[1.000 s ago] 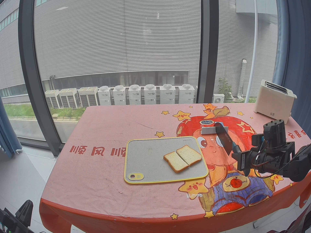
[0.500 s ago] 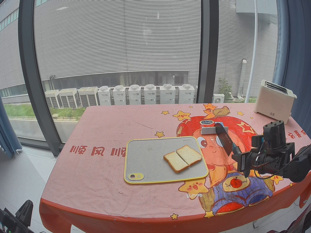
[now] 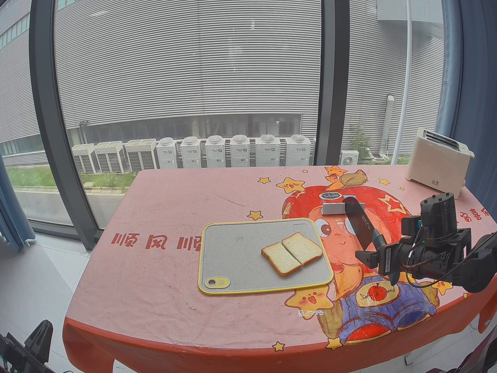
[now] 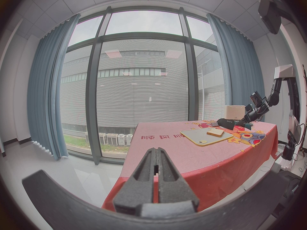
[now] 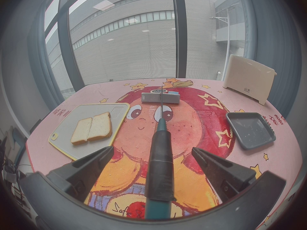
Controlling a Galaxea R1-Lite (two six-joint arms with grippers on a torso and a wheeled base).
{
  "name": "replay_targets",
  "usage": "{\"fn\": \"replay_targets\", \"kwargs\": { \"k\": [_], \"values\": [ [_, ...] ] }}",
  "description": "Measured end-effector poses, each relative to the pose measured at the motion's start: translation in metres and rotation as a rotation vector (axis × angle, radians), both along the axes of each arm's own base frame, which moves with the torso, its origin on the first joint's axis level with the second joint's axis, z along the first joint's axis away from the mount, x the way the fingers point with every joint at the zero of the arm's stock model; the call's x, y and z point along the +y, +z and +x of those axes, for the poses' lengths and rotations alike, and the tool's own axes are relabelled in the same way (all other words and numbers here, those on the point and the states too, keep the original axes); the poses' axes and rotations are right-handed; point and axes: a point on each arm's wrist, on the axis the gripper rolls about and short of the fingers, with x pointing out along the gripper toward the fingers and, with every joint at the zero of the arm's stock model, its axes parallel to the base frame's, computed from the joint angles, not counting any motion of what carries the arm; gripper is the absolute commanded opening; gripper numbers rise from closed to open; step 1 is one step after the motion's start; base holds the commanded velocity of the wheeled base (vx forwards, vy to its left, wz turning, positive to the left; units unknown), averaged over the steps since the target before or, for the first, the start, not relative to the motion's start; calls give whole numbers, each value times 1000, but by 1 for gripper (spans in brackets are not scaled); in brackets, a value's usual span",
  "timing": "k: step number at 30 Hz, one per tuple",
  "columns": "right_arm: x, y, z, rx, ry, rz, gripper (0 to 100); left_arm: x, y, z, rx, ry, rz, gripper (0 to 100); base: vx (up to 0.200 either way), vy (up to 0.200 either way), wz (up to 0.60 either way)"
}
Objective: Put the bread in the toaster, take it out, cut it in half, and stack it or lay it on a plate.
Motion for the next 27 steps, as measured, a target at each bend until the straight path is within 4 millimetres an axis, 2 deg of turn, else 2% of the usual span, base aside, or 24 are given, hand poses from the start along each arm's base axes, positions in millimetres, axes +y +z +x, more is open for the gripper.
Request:
{"fn": "replay_targets", "kwargs": {
  "k": [8,21,27],
  "values": [
    [-1,12,-2,-45,-3,15,100,0,0,0,0,0,0,0,0,0,0],
    [4,54,-2,-198,32,36,100,0,0,0,0,-2,0,0,0,0,0],
    [12,60,-3,-223,78,28,100,0,0,0,0,-1,0,0,0,0,0]
  ]
}}
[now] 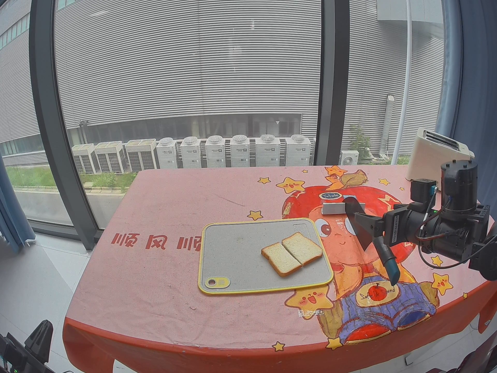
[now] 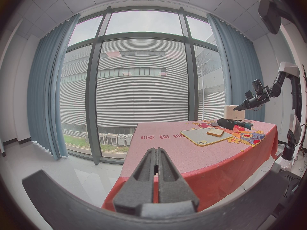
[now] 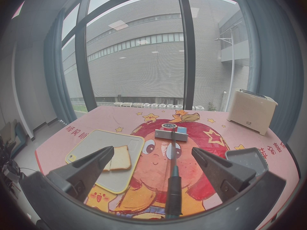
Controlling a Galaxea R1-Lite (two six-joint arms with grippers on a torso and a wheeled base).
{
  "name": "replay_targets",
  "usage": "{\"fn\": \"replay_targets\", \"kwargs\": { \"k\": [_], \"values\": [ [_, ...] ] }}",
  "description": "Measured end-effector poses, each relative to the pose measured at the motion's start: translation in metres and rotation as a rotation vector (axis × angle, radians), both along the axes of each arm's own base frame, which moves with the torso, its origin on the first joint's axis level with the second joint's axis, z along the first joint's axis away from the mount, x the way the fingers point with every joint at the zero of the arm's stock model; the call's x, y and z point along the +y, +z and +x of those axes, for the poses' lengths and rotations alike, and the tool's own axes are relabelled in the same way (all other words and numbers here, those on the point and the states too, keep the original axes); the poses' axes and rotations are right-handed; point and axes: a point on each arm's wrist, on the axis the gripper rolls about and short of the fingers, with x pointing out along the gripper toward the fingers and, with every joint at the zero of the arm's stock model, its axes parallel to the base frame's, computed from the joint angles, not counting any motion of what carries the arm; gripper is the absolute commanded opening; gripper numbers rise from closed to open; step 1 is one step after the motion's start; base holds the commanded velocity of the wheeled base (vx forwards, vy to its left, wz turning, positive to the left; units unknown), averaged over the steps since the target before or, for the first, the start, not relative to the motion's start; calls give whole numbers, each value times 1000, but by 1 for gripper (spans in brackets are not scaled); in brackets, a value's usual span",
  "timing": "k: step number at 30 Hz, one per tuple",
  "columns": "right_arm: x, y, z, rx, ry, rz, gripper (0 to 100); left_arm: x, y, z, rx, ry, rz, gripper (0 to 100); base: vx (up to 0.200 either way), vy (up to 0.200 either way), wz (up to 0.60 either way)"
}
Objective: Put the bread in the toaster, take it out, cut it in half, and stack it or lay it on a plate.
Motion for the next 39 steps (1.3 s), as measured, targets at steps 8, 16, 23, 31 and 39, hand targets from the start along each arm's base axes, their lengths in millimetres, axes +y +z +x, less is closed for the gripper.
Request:
{"fn": "replay_targets", "kwargs": {
  "k": [8,16,23,31,39],
  "values": [
    [12,3,0,-17,51,-12,100,0,0,0,0,1,0,0,0,0,0],
    [26,3,12,-20,81,-25,100,0,0,0,0,1,-1,0,0,0,0],
    [43,-5,29,46,106,-60,100,0,0,0,0,1,-1,0,0,0,0],
    [60,-31,52,114,115,-96,100,0,0,0,0,-1,-1,0,0,0,0],
    [69,-60,67,175,117,-129,100,0,0,0,0,0,-1,0,0,0,0]
  ]
}}
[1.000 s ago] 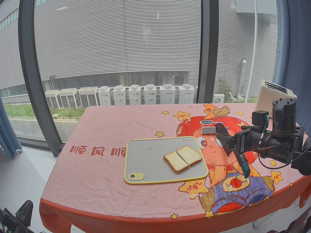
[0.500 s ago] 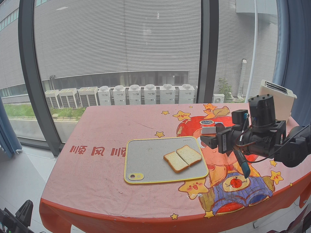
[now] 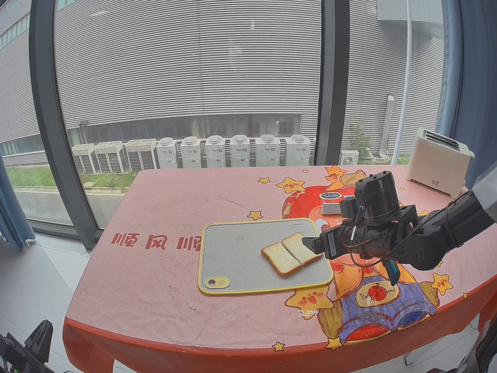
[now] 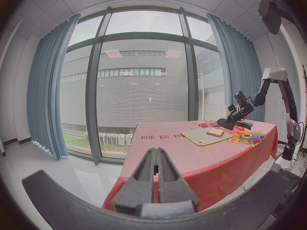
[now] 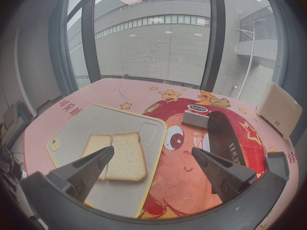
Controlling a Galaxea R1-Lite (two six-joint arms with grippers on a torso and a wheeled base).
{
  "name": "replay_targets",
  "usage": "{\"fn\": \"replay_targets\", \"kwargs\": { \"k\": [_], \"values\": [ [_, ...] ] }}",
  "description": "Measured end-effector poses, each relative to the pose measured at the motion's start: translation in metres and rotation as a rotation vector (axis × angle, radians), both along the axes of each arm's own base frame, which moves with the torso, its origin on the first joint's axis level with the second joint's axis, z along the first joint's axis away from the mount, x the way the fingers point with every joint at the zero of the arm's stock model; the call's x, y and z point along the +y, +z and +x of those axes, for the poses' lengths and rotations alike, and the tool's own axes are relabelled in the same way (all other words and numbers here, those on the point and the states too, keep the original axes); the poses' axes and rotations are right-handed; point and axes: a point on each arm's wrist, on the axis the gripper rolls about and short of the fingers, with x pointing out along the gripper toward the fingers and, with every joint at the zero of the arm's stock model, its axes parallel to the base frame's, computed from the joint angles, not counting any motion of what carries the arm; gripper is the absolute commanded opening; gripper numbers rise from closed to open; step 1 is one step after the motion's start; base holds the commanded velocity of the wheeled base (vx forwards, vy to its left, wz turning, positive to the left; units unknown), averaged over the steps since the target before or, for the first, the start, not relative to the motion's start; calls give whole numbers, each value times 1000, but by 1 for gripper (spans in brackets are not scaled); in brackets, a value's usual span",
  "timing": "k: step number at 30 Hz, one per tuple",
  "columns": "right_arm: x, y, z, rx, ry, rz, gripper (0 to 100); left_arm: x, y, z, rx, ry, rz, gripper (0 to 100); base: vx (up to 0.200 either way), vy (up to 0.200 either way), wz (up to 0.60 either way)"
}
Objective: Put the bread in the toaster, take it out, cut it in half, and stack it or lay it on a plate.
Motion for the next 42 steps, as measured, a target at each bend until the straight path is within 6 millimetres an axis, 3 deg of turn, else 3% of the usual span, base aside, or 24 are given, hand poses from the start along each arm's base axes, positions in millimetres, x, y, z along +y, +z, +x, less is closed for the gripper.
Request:
{"fn": "replay_targets", "kwargs": {
  "k": [11,33,34,42],
  "values": [
    [4,-19,12,34,-8,-21,100,0,0,0,0,0,1,0,0,0,0],
    [8,-30,15,51,-15,-41,100,0,0,0,0,0,0,0,0,0,0],
    [8,-30,15,53,-15,-41,0,0,0,0,0,0,0,0,0,0,0],
    [9,-31,13,63,-13,-43,0,0,0,0,0,0,0,0,0,0,0]
  ]
}}
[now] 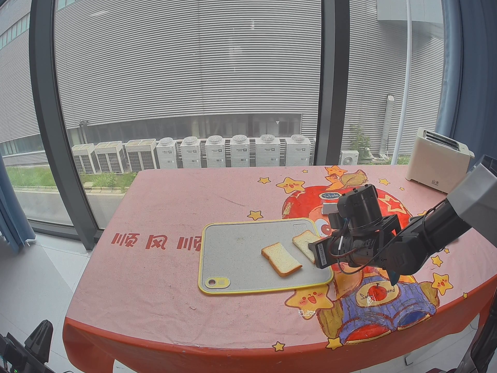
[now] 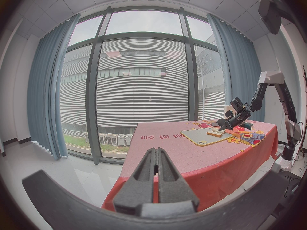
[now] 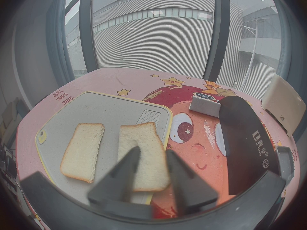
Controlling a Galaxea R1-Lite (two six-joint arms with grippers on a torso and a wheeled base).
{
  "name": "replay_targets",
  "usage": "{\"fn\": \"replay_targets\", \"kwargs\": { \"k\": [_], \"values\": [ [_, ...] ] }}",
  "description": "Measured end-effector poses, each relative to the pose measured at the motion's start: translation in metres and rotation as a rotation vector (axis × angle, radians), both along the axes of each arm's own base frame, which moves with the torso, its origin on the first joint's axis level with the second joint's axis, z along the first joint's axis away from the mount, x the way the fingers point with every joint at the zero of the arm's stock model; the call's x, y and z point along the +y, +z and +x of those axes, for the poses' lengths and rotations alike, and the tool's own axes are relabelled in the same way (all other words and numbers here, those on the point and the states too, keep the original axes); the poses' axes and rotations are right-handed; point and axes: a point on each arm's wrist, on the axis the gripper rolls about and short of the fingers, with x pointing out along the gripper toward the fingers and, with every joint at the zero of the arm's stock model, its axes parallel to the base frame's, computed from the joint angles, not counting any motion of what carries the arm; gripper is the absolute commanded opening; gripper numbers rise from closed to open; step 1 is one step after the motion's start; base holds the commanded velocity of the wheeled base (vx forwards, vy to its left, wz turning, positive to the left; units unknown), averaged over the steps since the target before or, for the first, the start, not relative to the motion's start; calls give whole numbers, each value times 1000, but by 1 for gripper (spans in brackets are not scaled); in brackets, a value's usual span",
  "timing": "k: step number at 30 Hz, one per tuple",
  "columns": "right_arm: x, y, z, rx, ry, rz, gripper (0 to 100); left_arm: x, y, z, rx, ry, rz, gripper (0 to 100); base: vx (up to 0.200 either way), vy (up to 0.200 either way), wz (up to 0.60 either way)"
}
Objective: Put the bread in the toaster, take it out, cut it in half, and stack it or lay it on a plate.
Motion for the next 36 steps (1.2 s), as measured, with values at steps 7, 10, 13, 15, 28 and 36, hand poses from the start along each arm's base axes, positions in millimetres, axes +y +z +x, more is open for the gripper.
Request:
{"fn": "replay_targets", "kwargs": {
  "k": [7,10,13,15,28,36],
  "values": [
    [-1,5,-3,-3,-3,5,0,0,0,0,0,0,0,0,0,0,0],
    [-2,7,-4,-10,-4,11,0,0,0,0,1,0,0,0,0,0,0],
    [-2,12,-4,-23,-5,21,0,0,0,0,0,0,0,0,0,0,0],
    [-3,16,-6,-33,-5,28,0,0,0,0,0,0,0,0,0,0,0],
    [-24,69,-35,-126,-43,133,0,0,0,0,3,-2,4,0,0,0,0],
    [-54,82,-59,-150,-89,155,0,0,-1,0,5,-1,5,0,0,-25,0]
  ]
}}
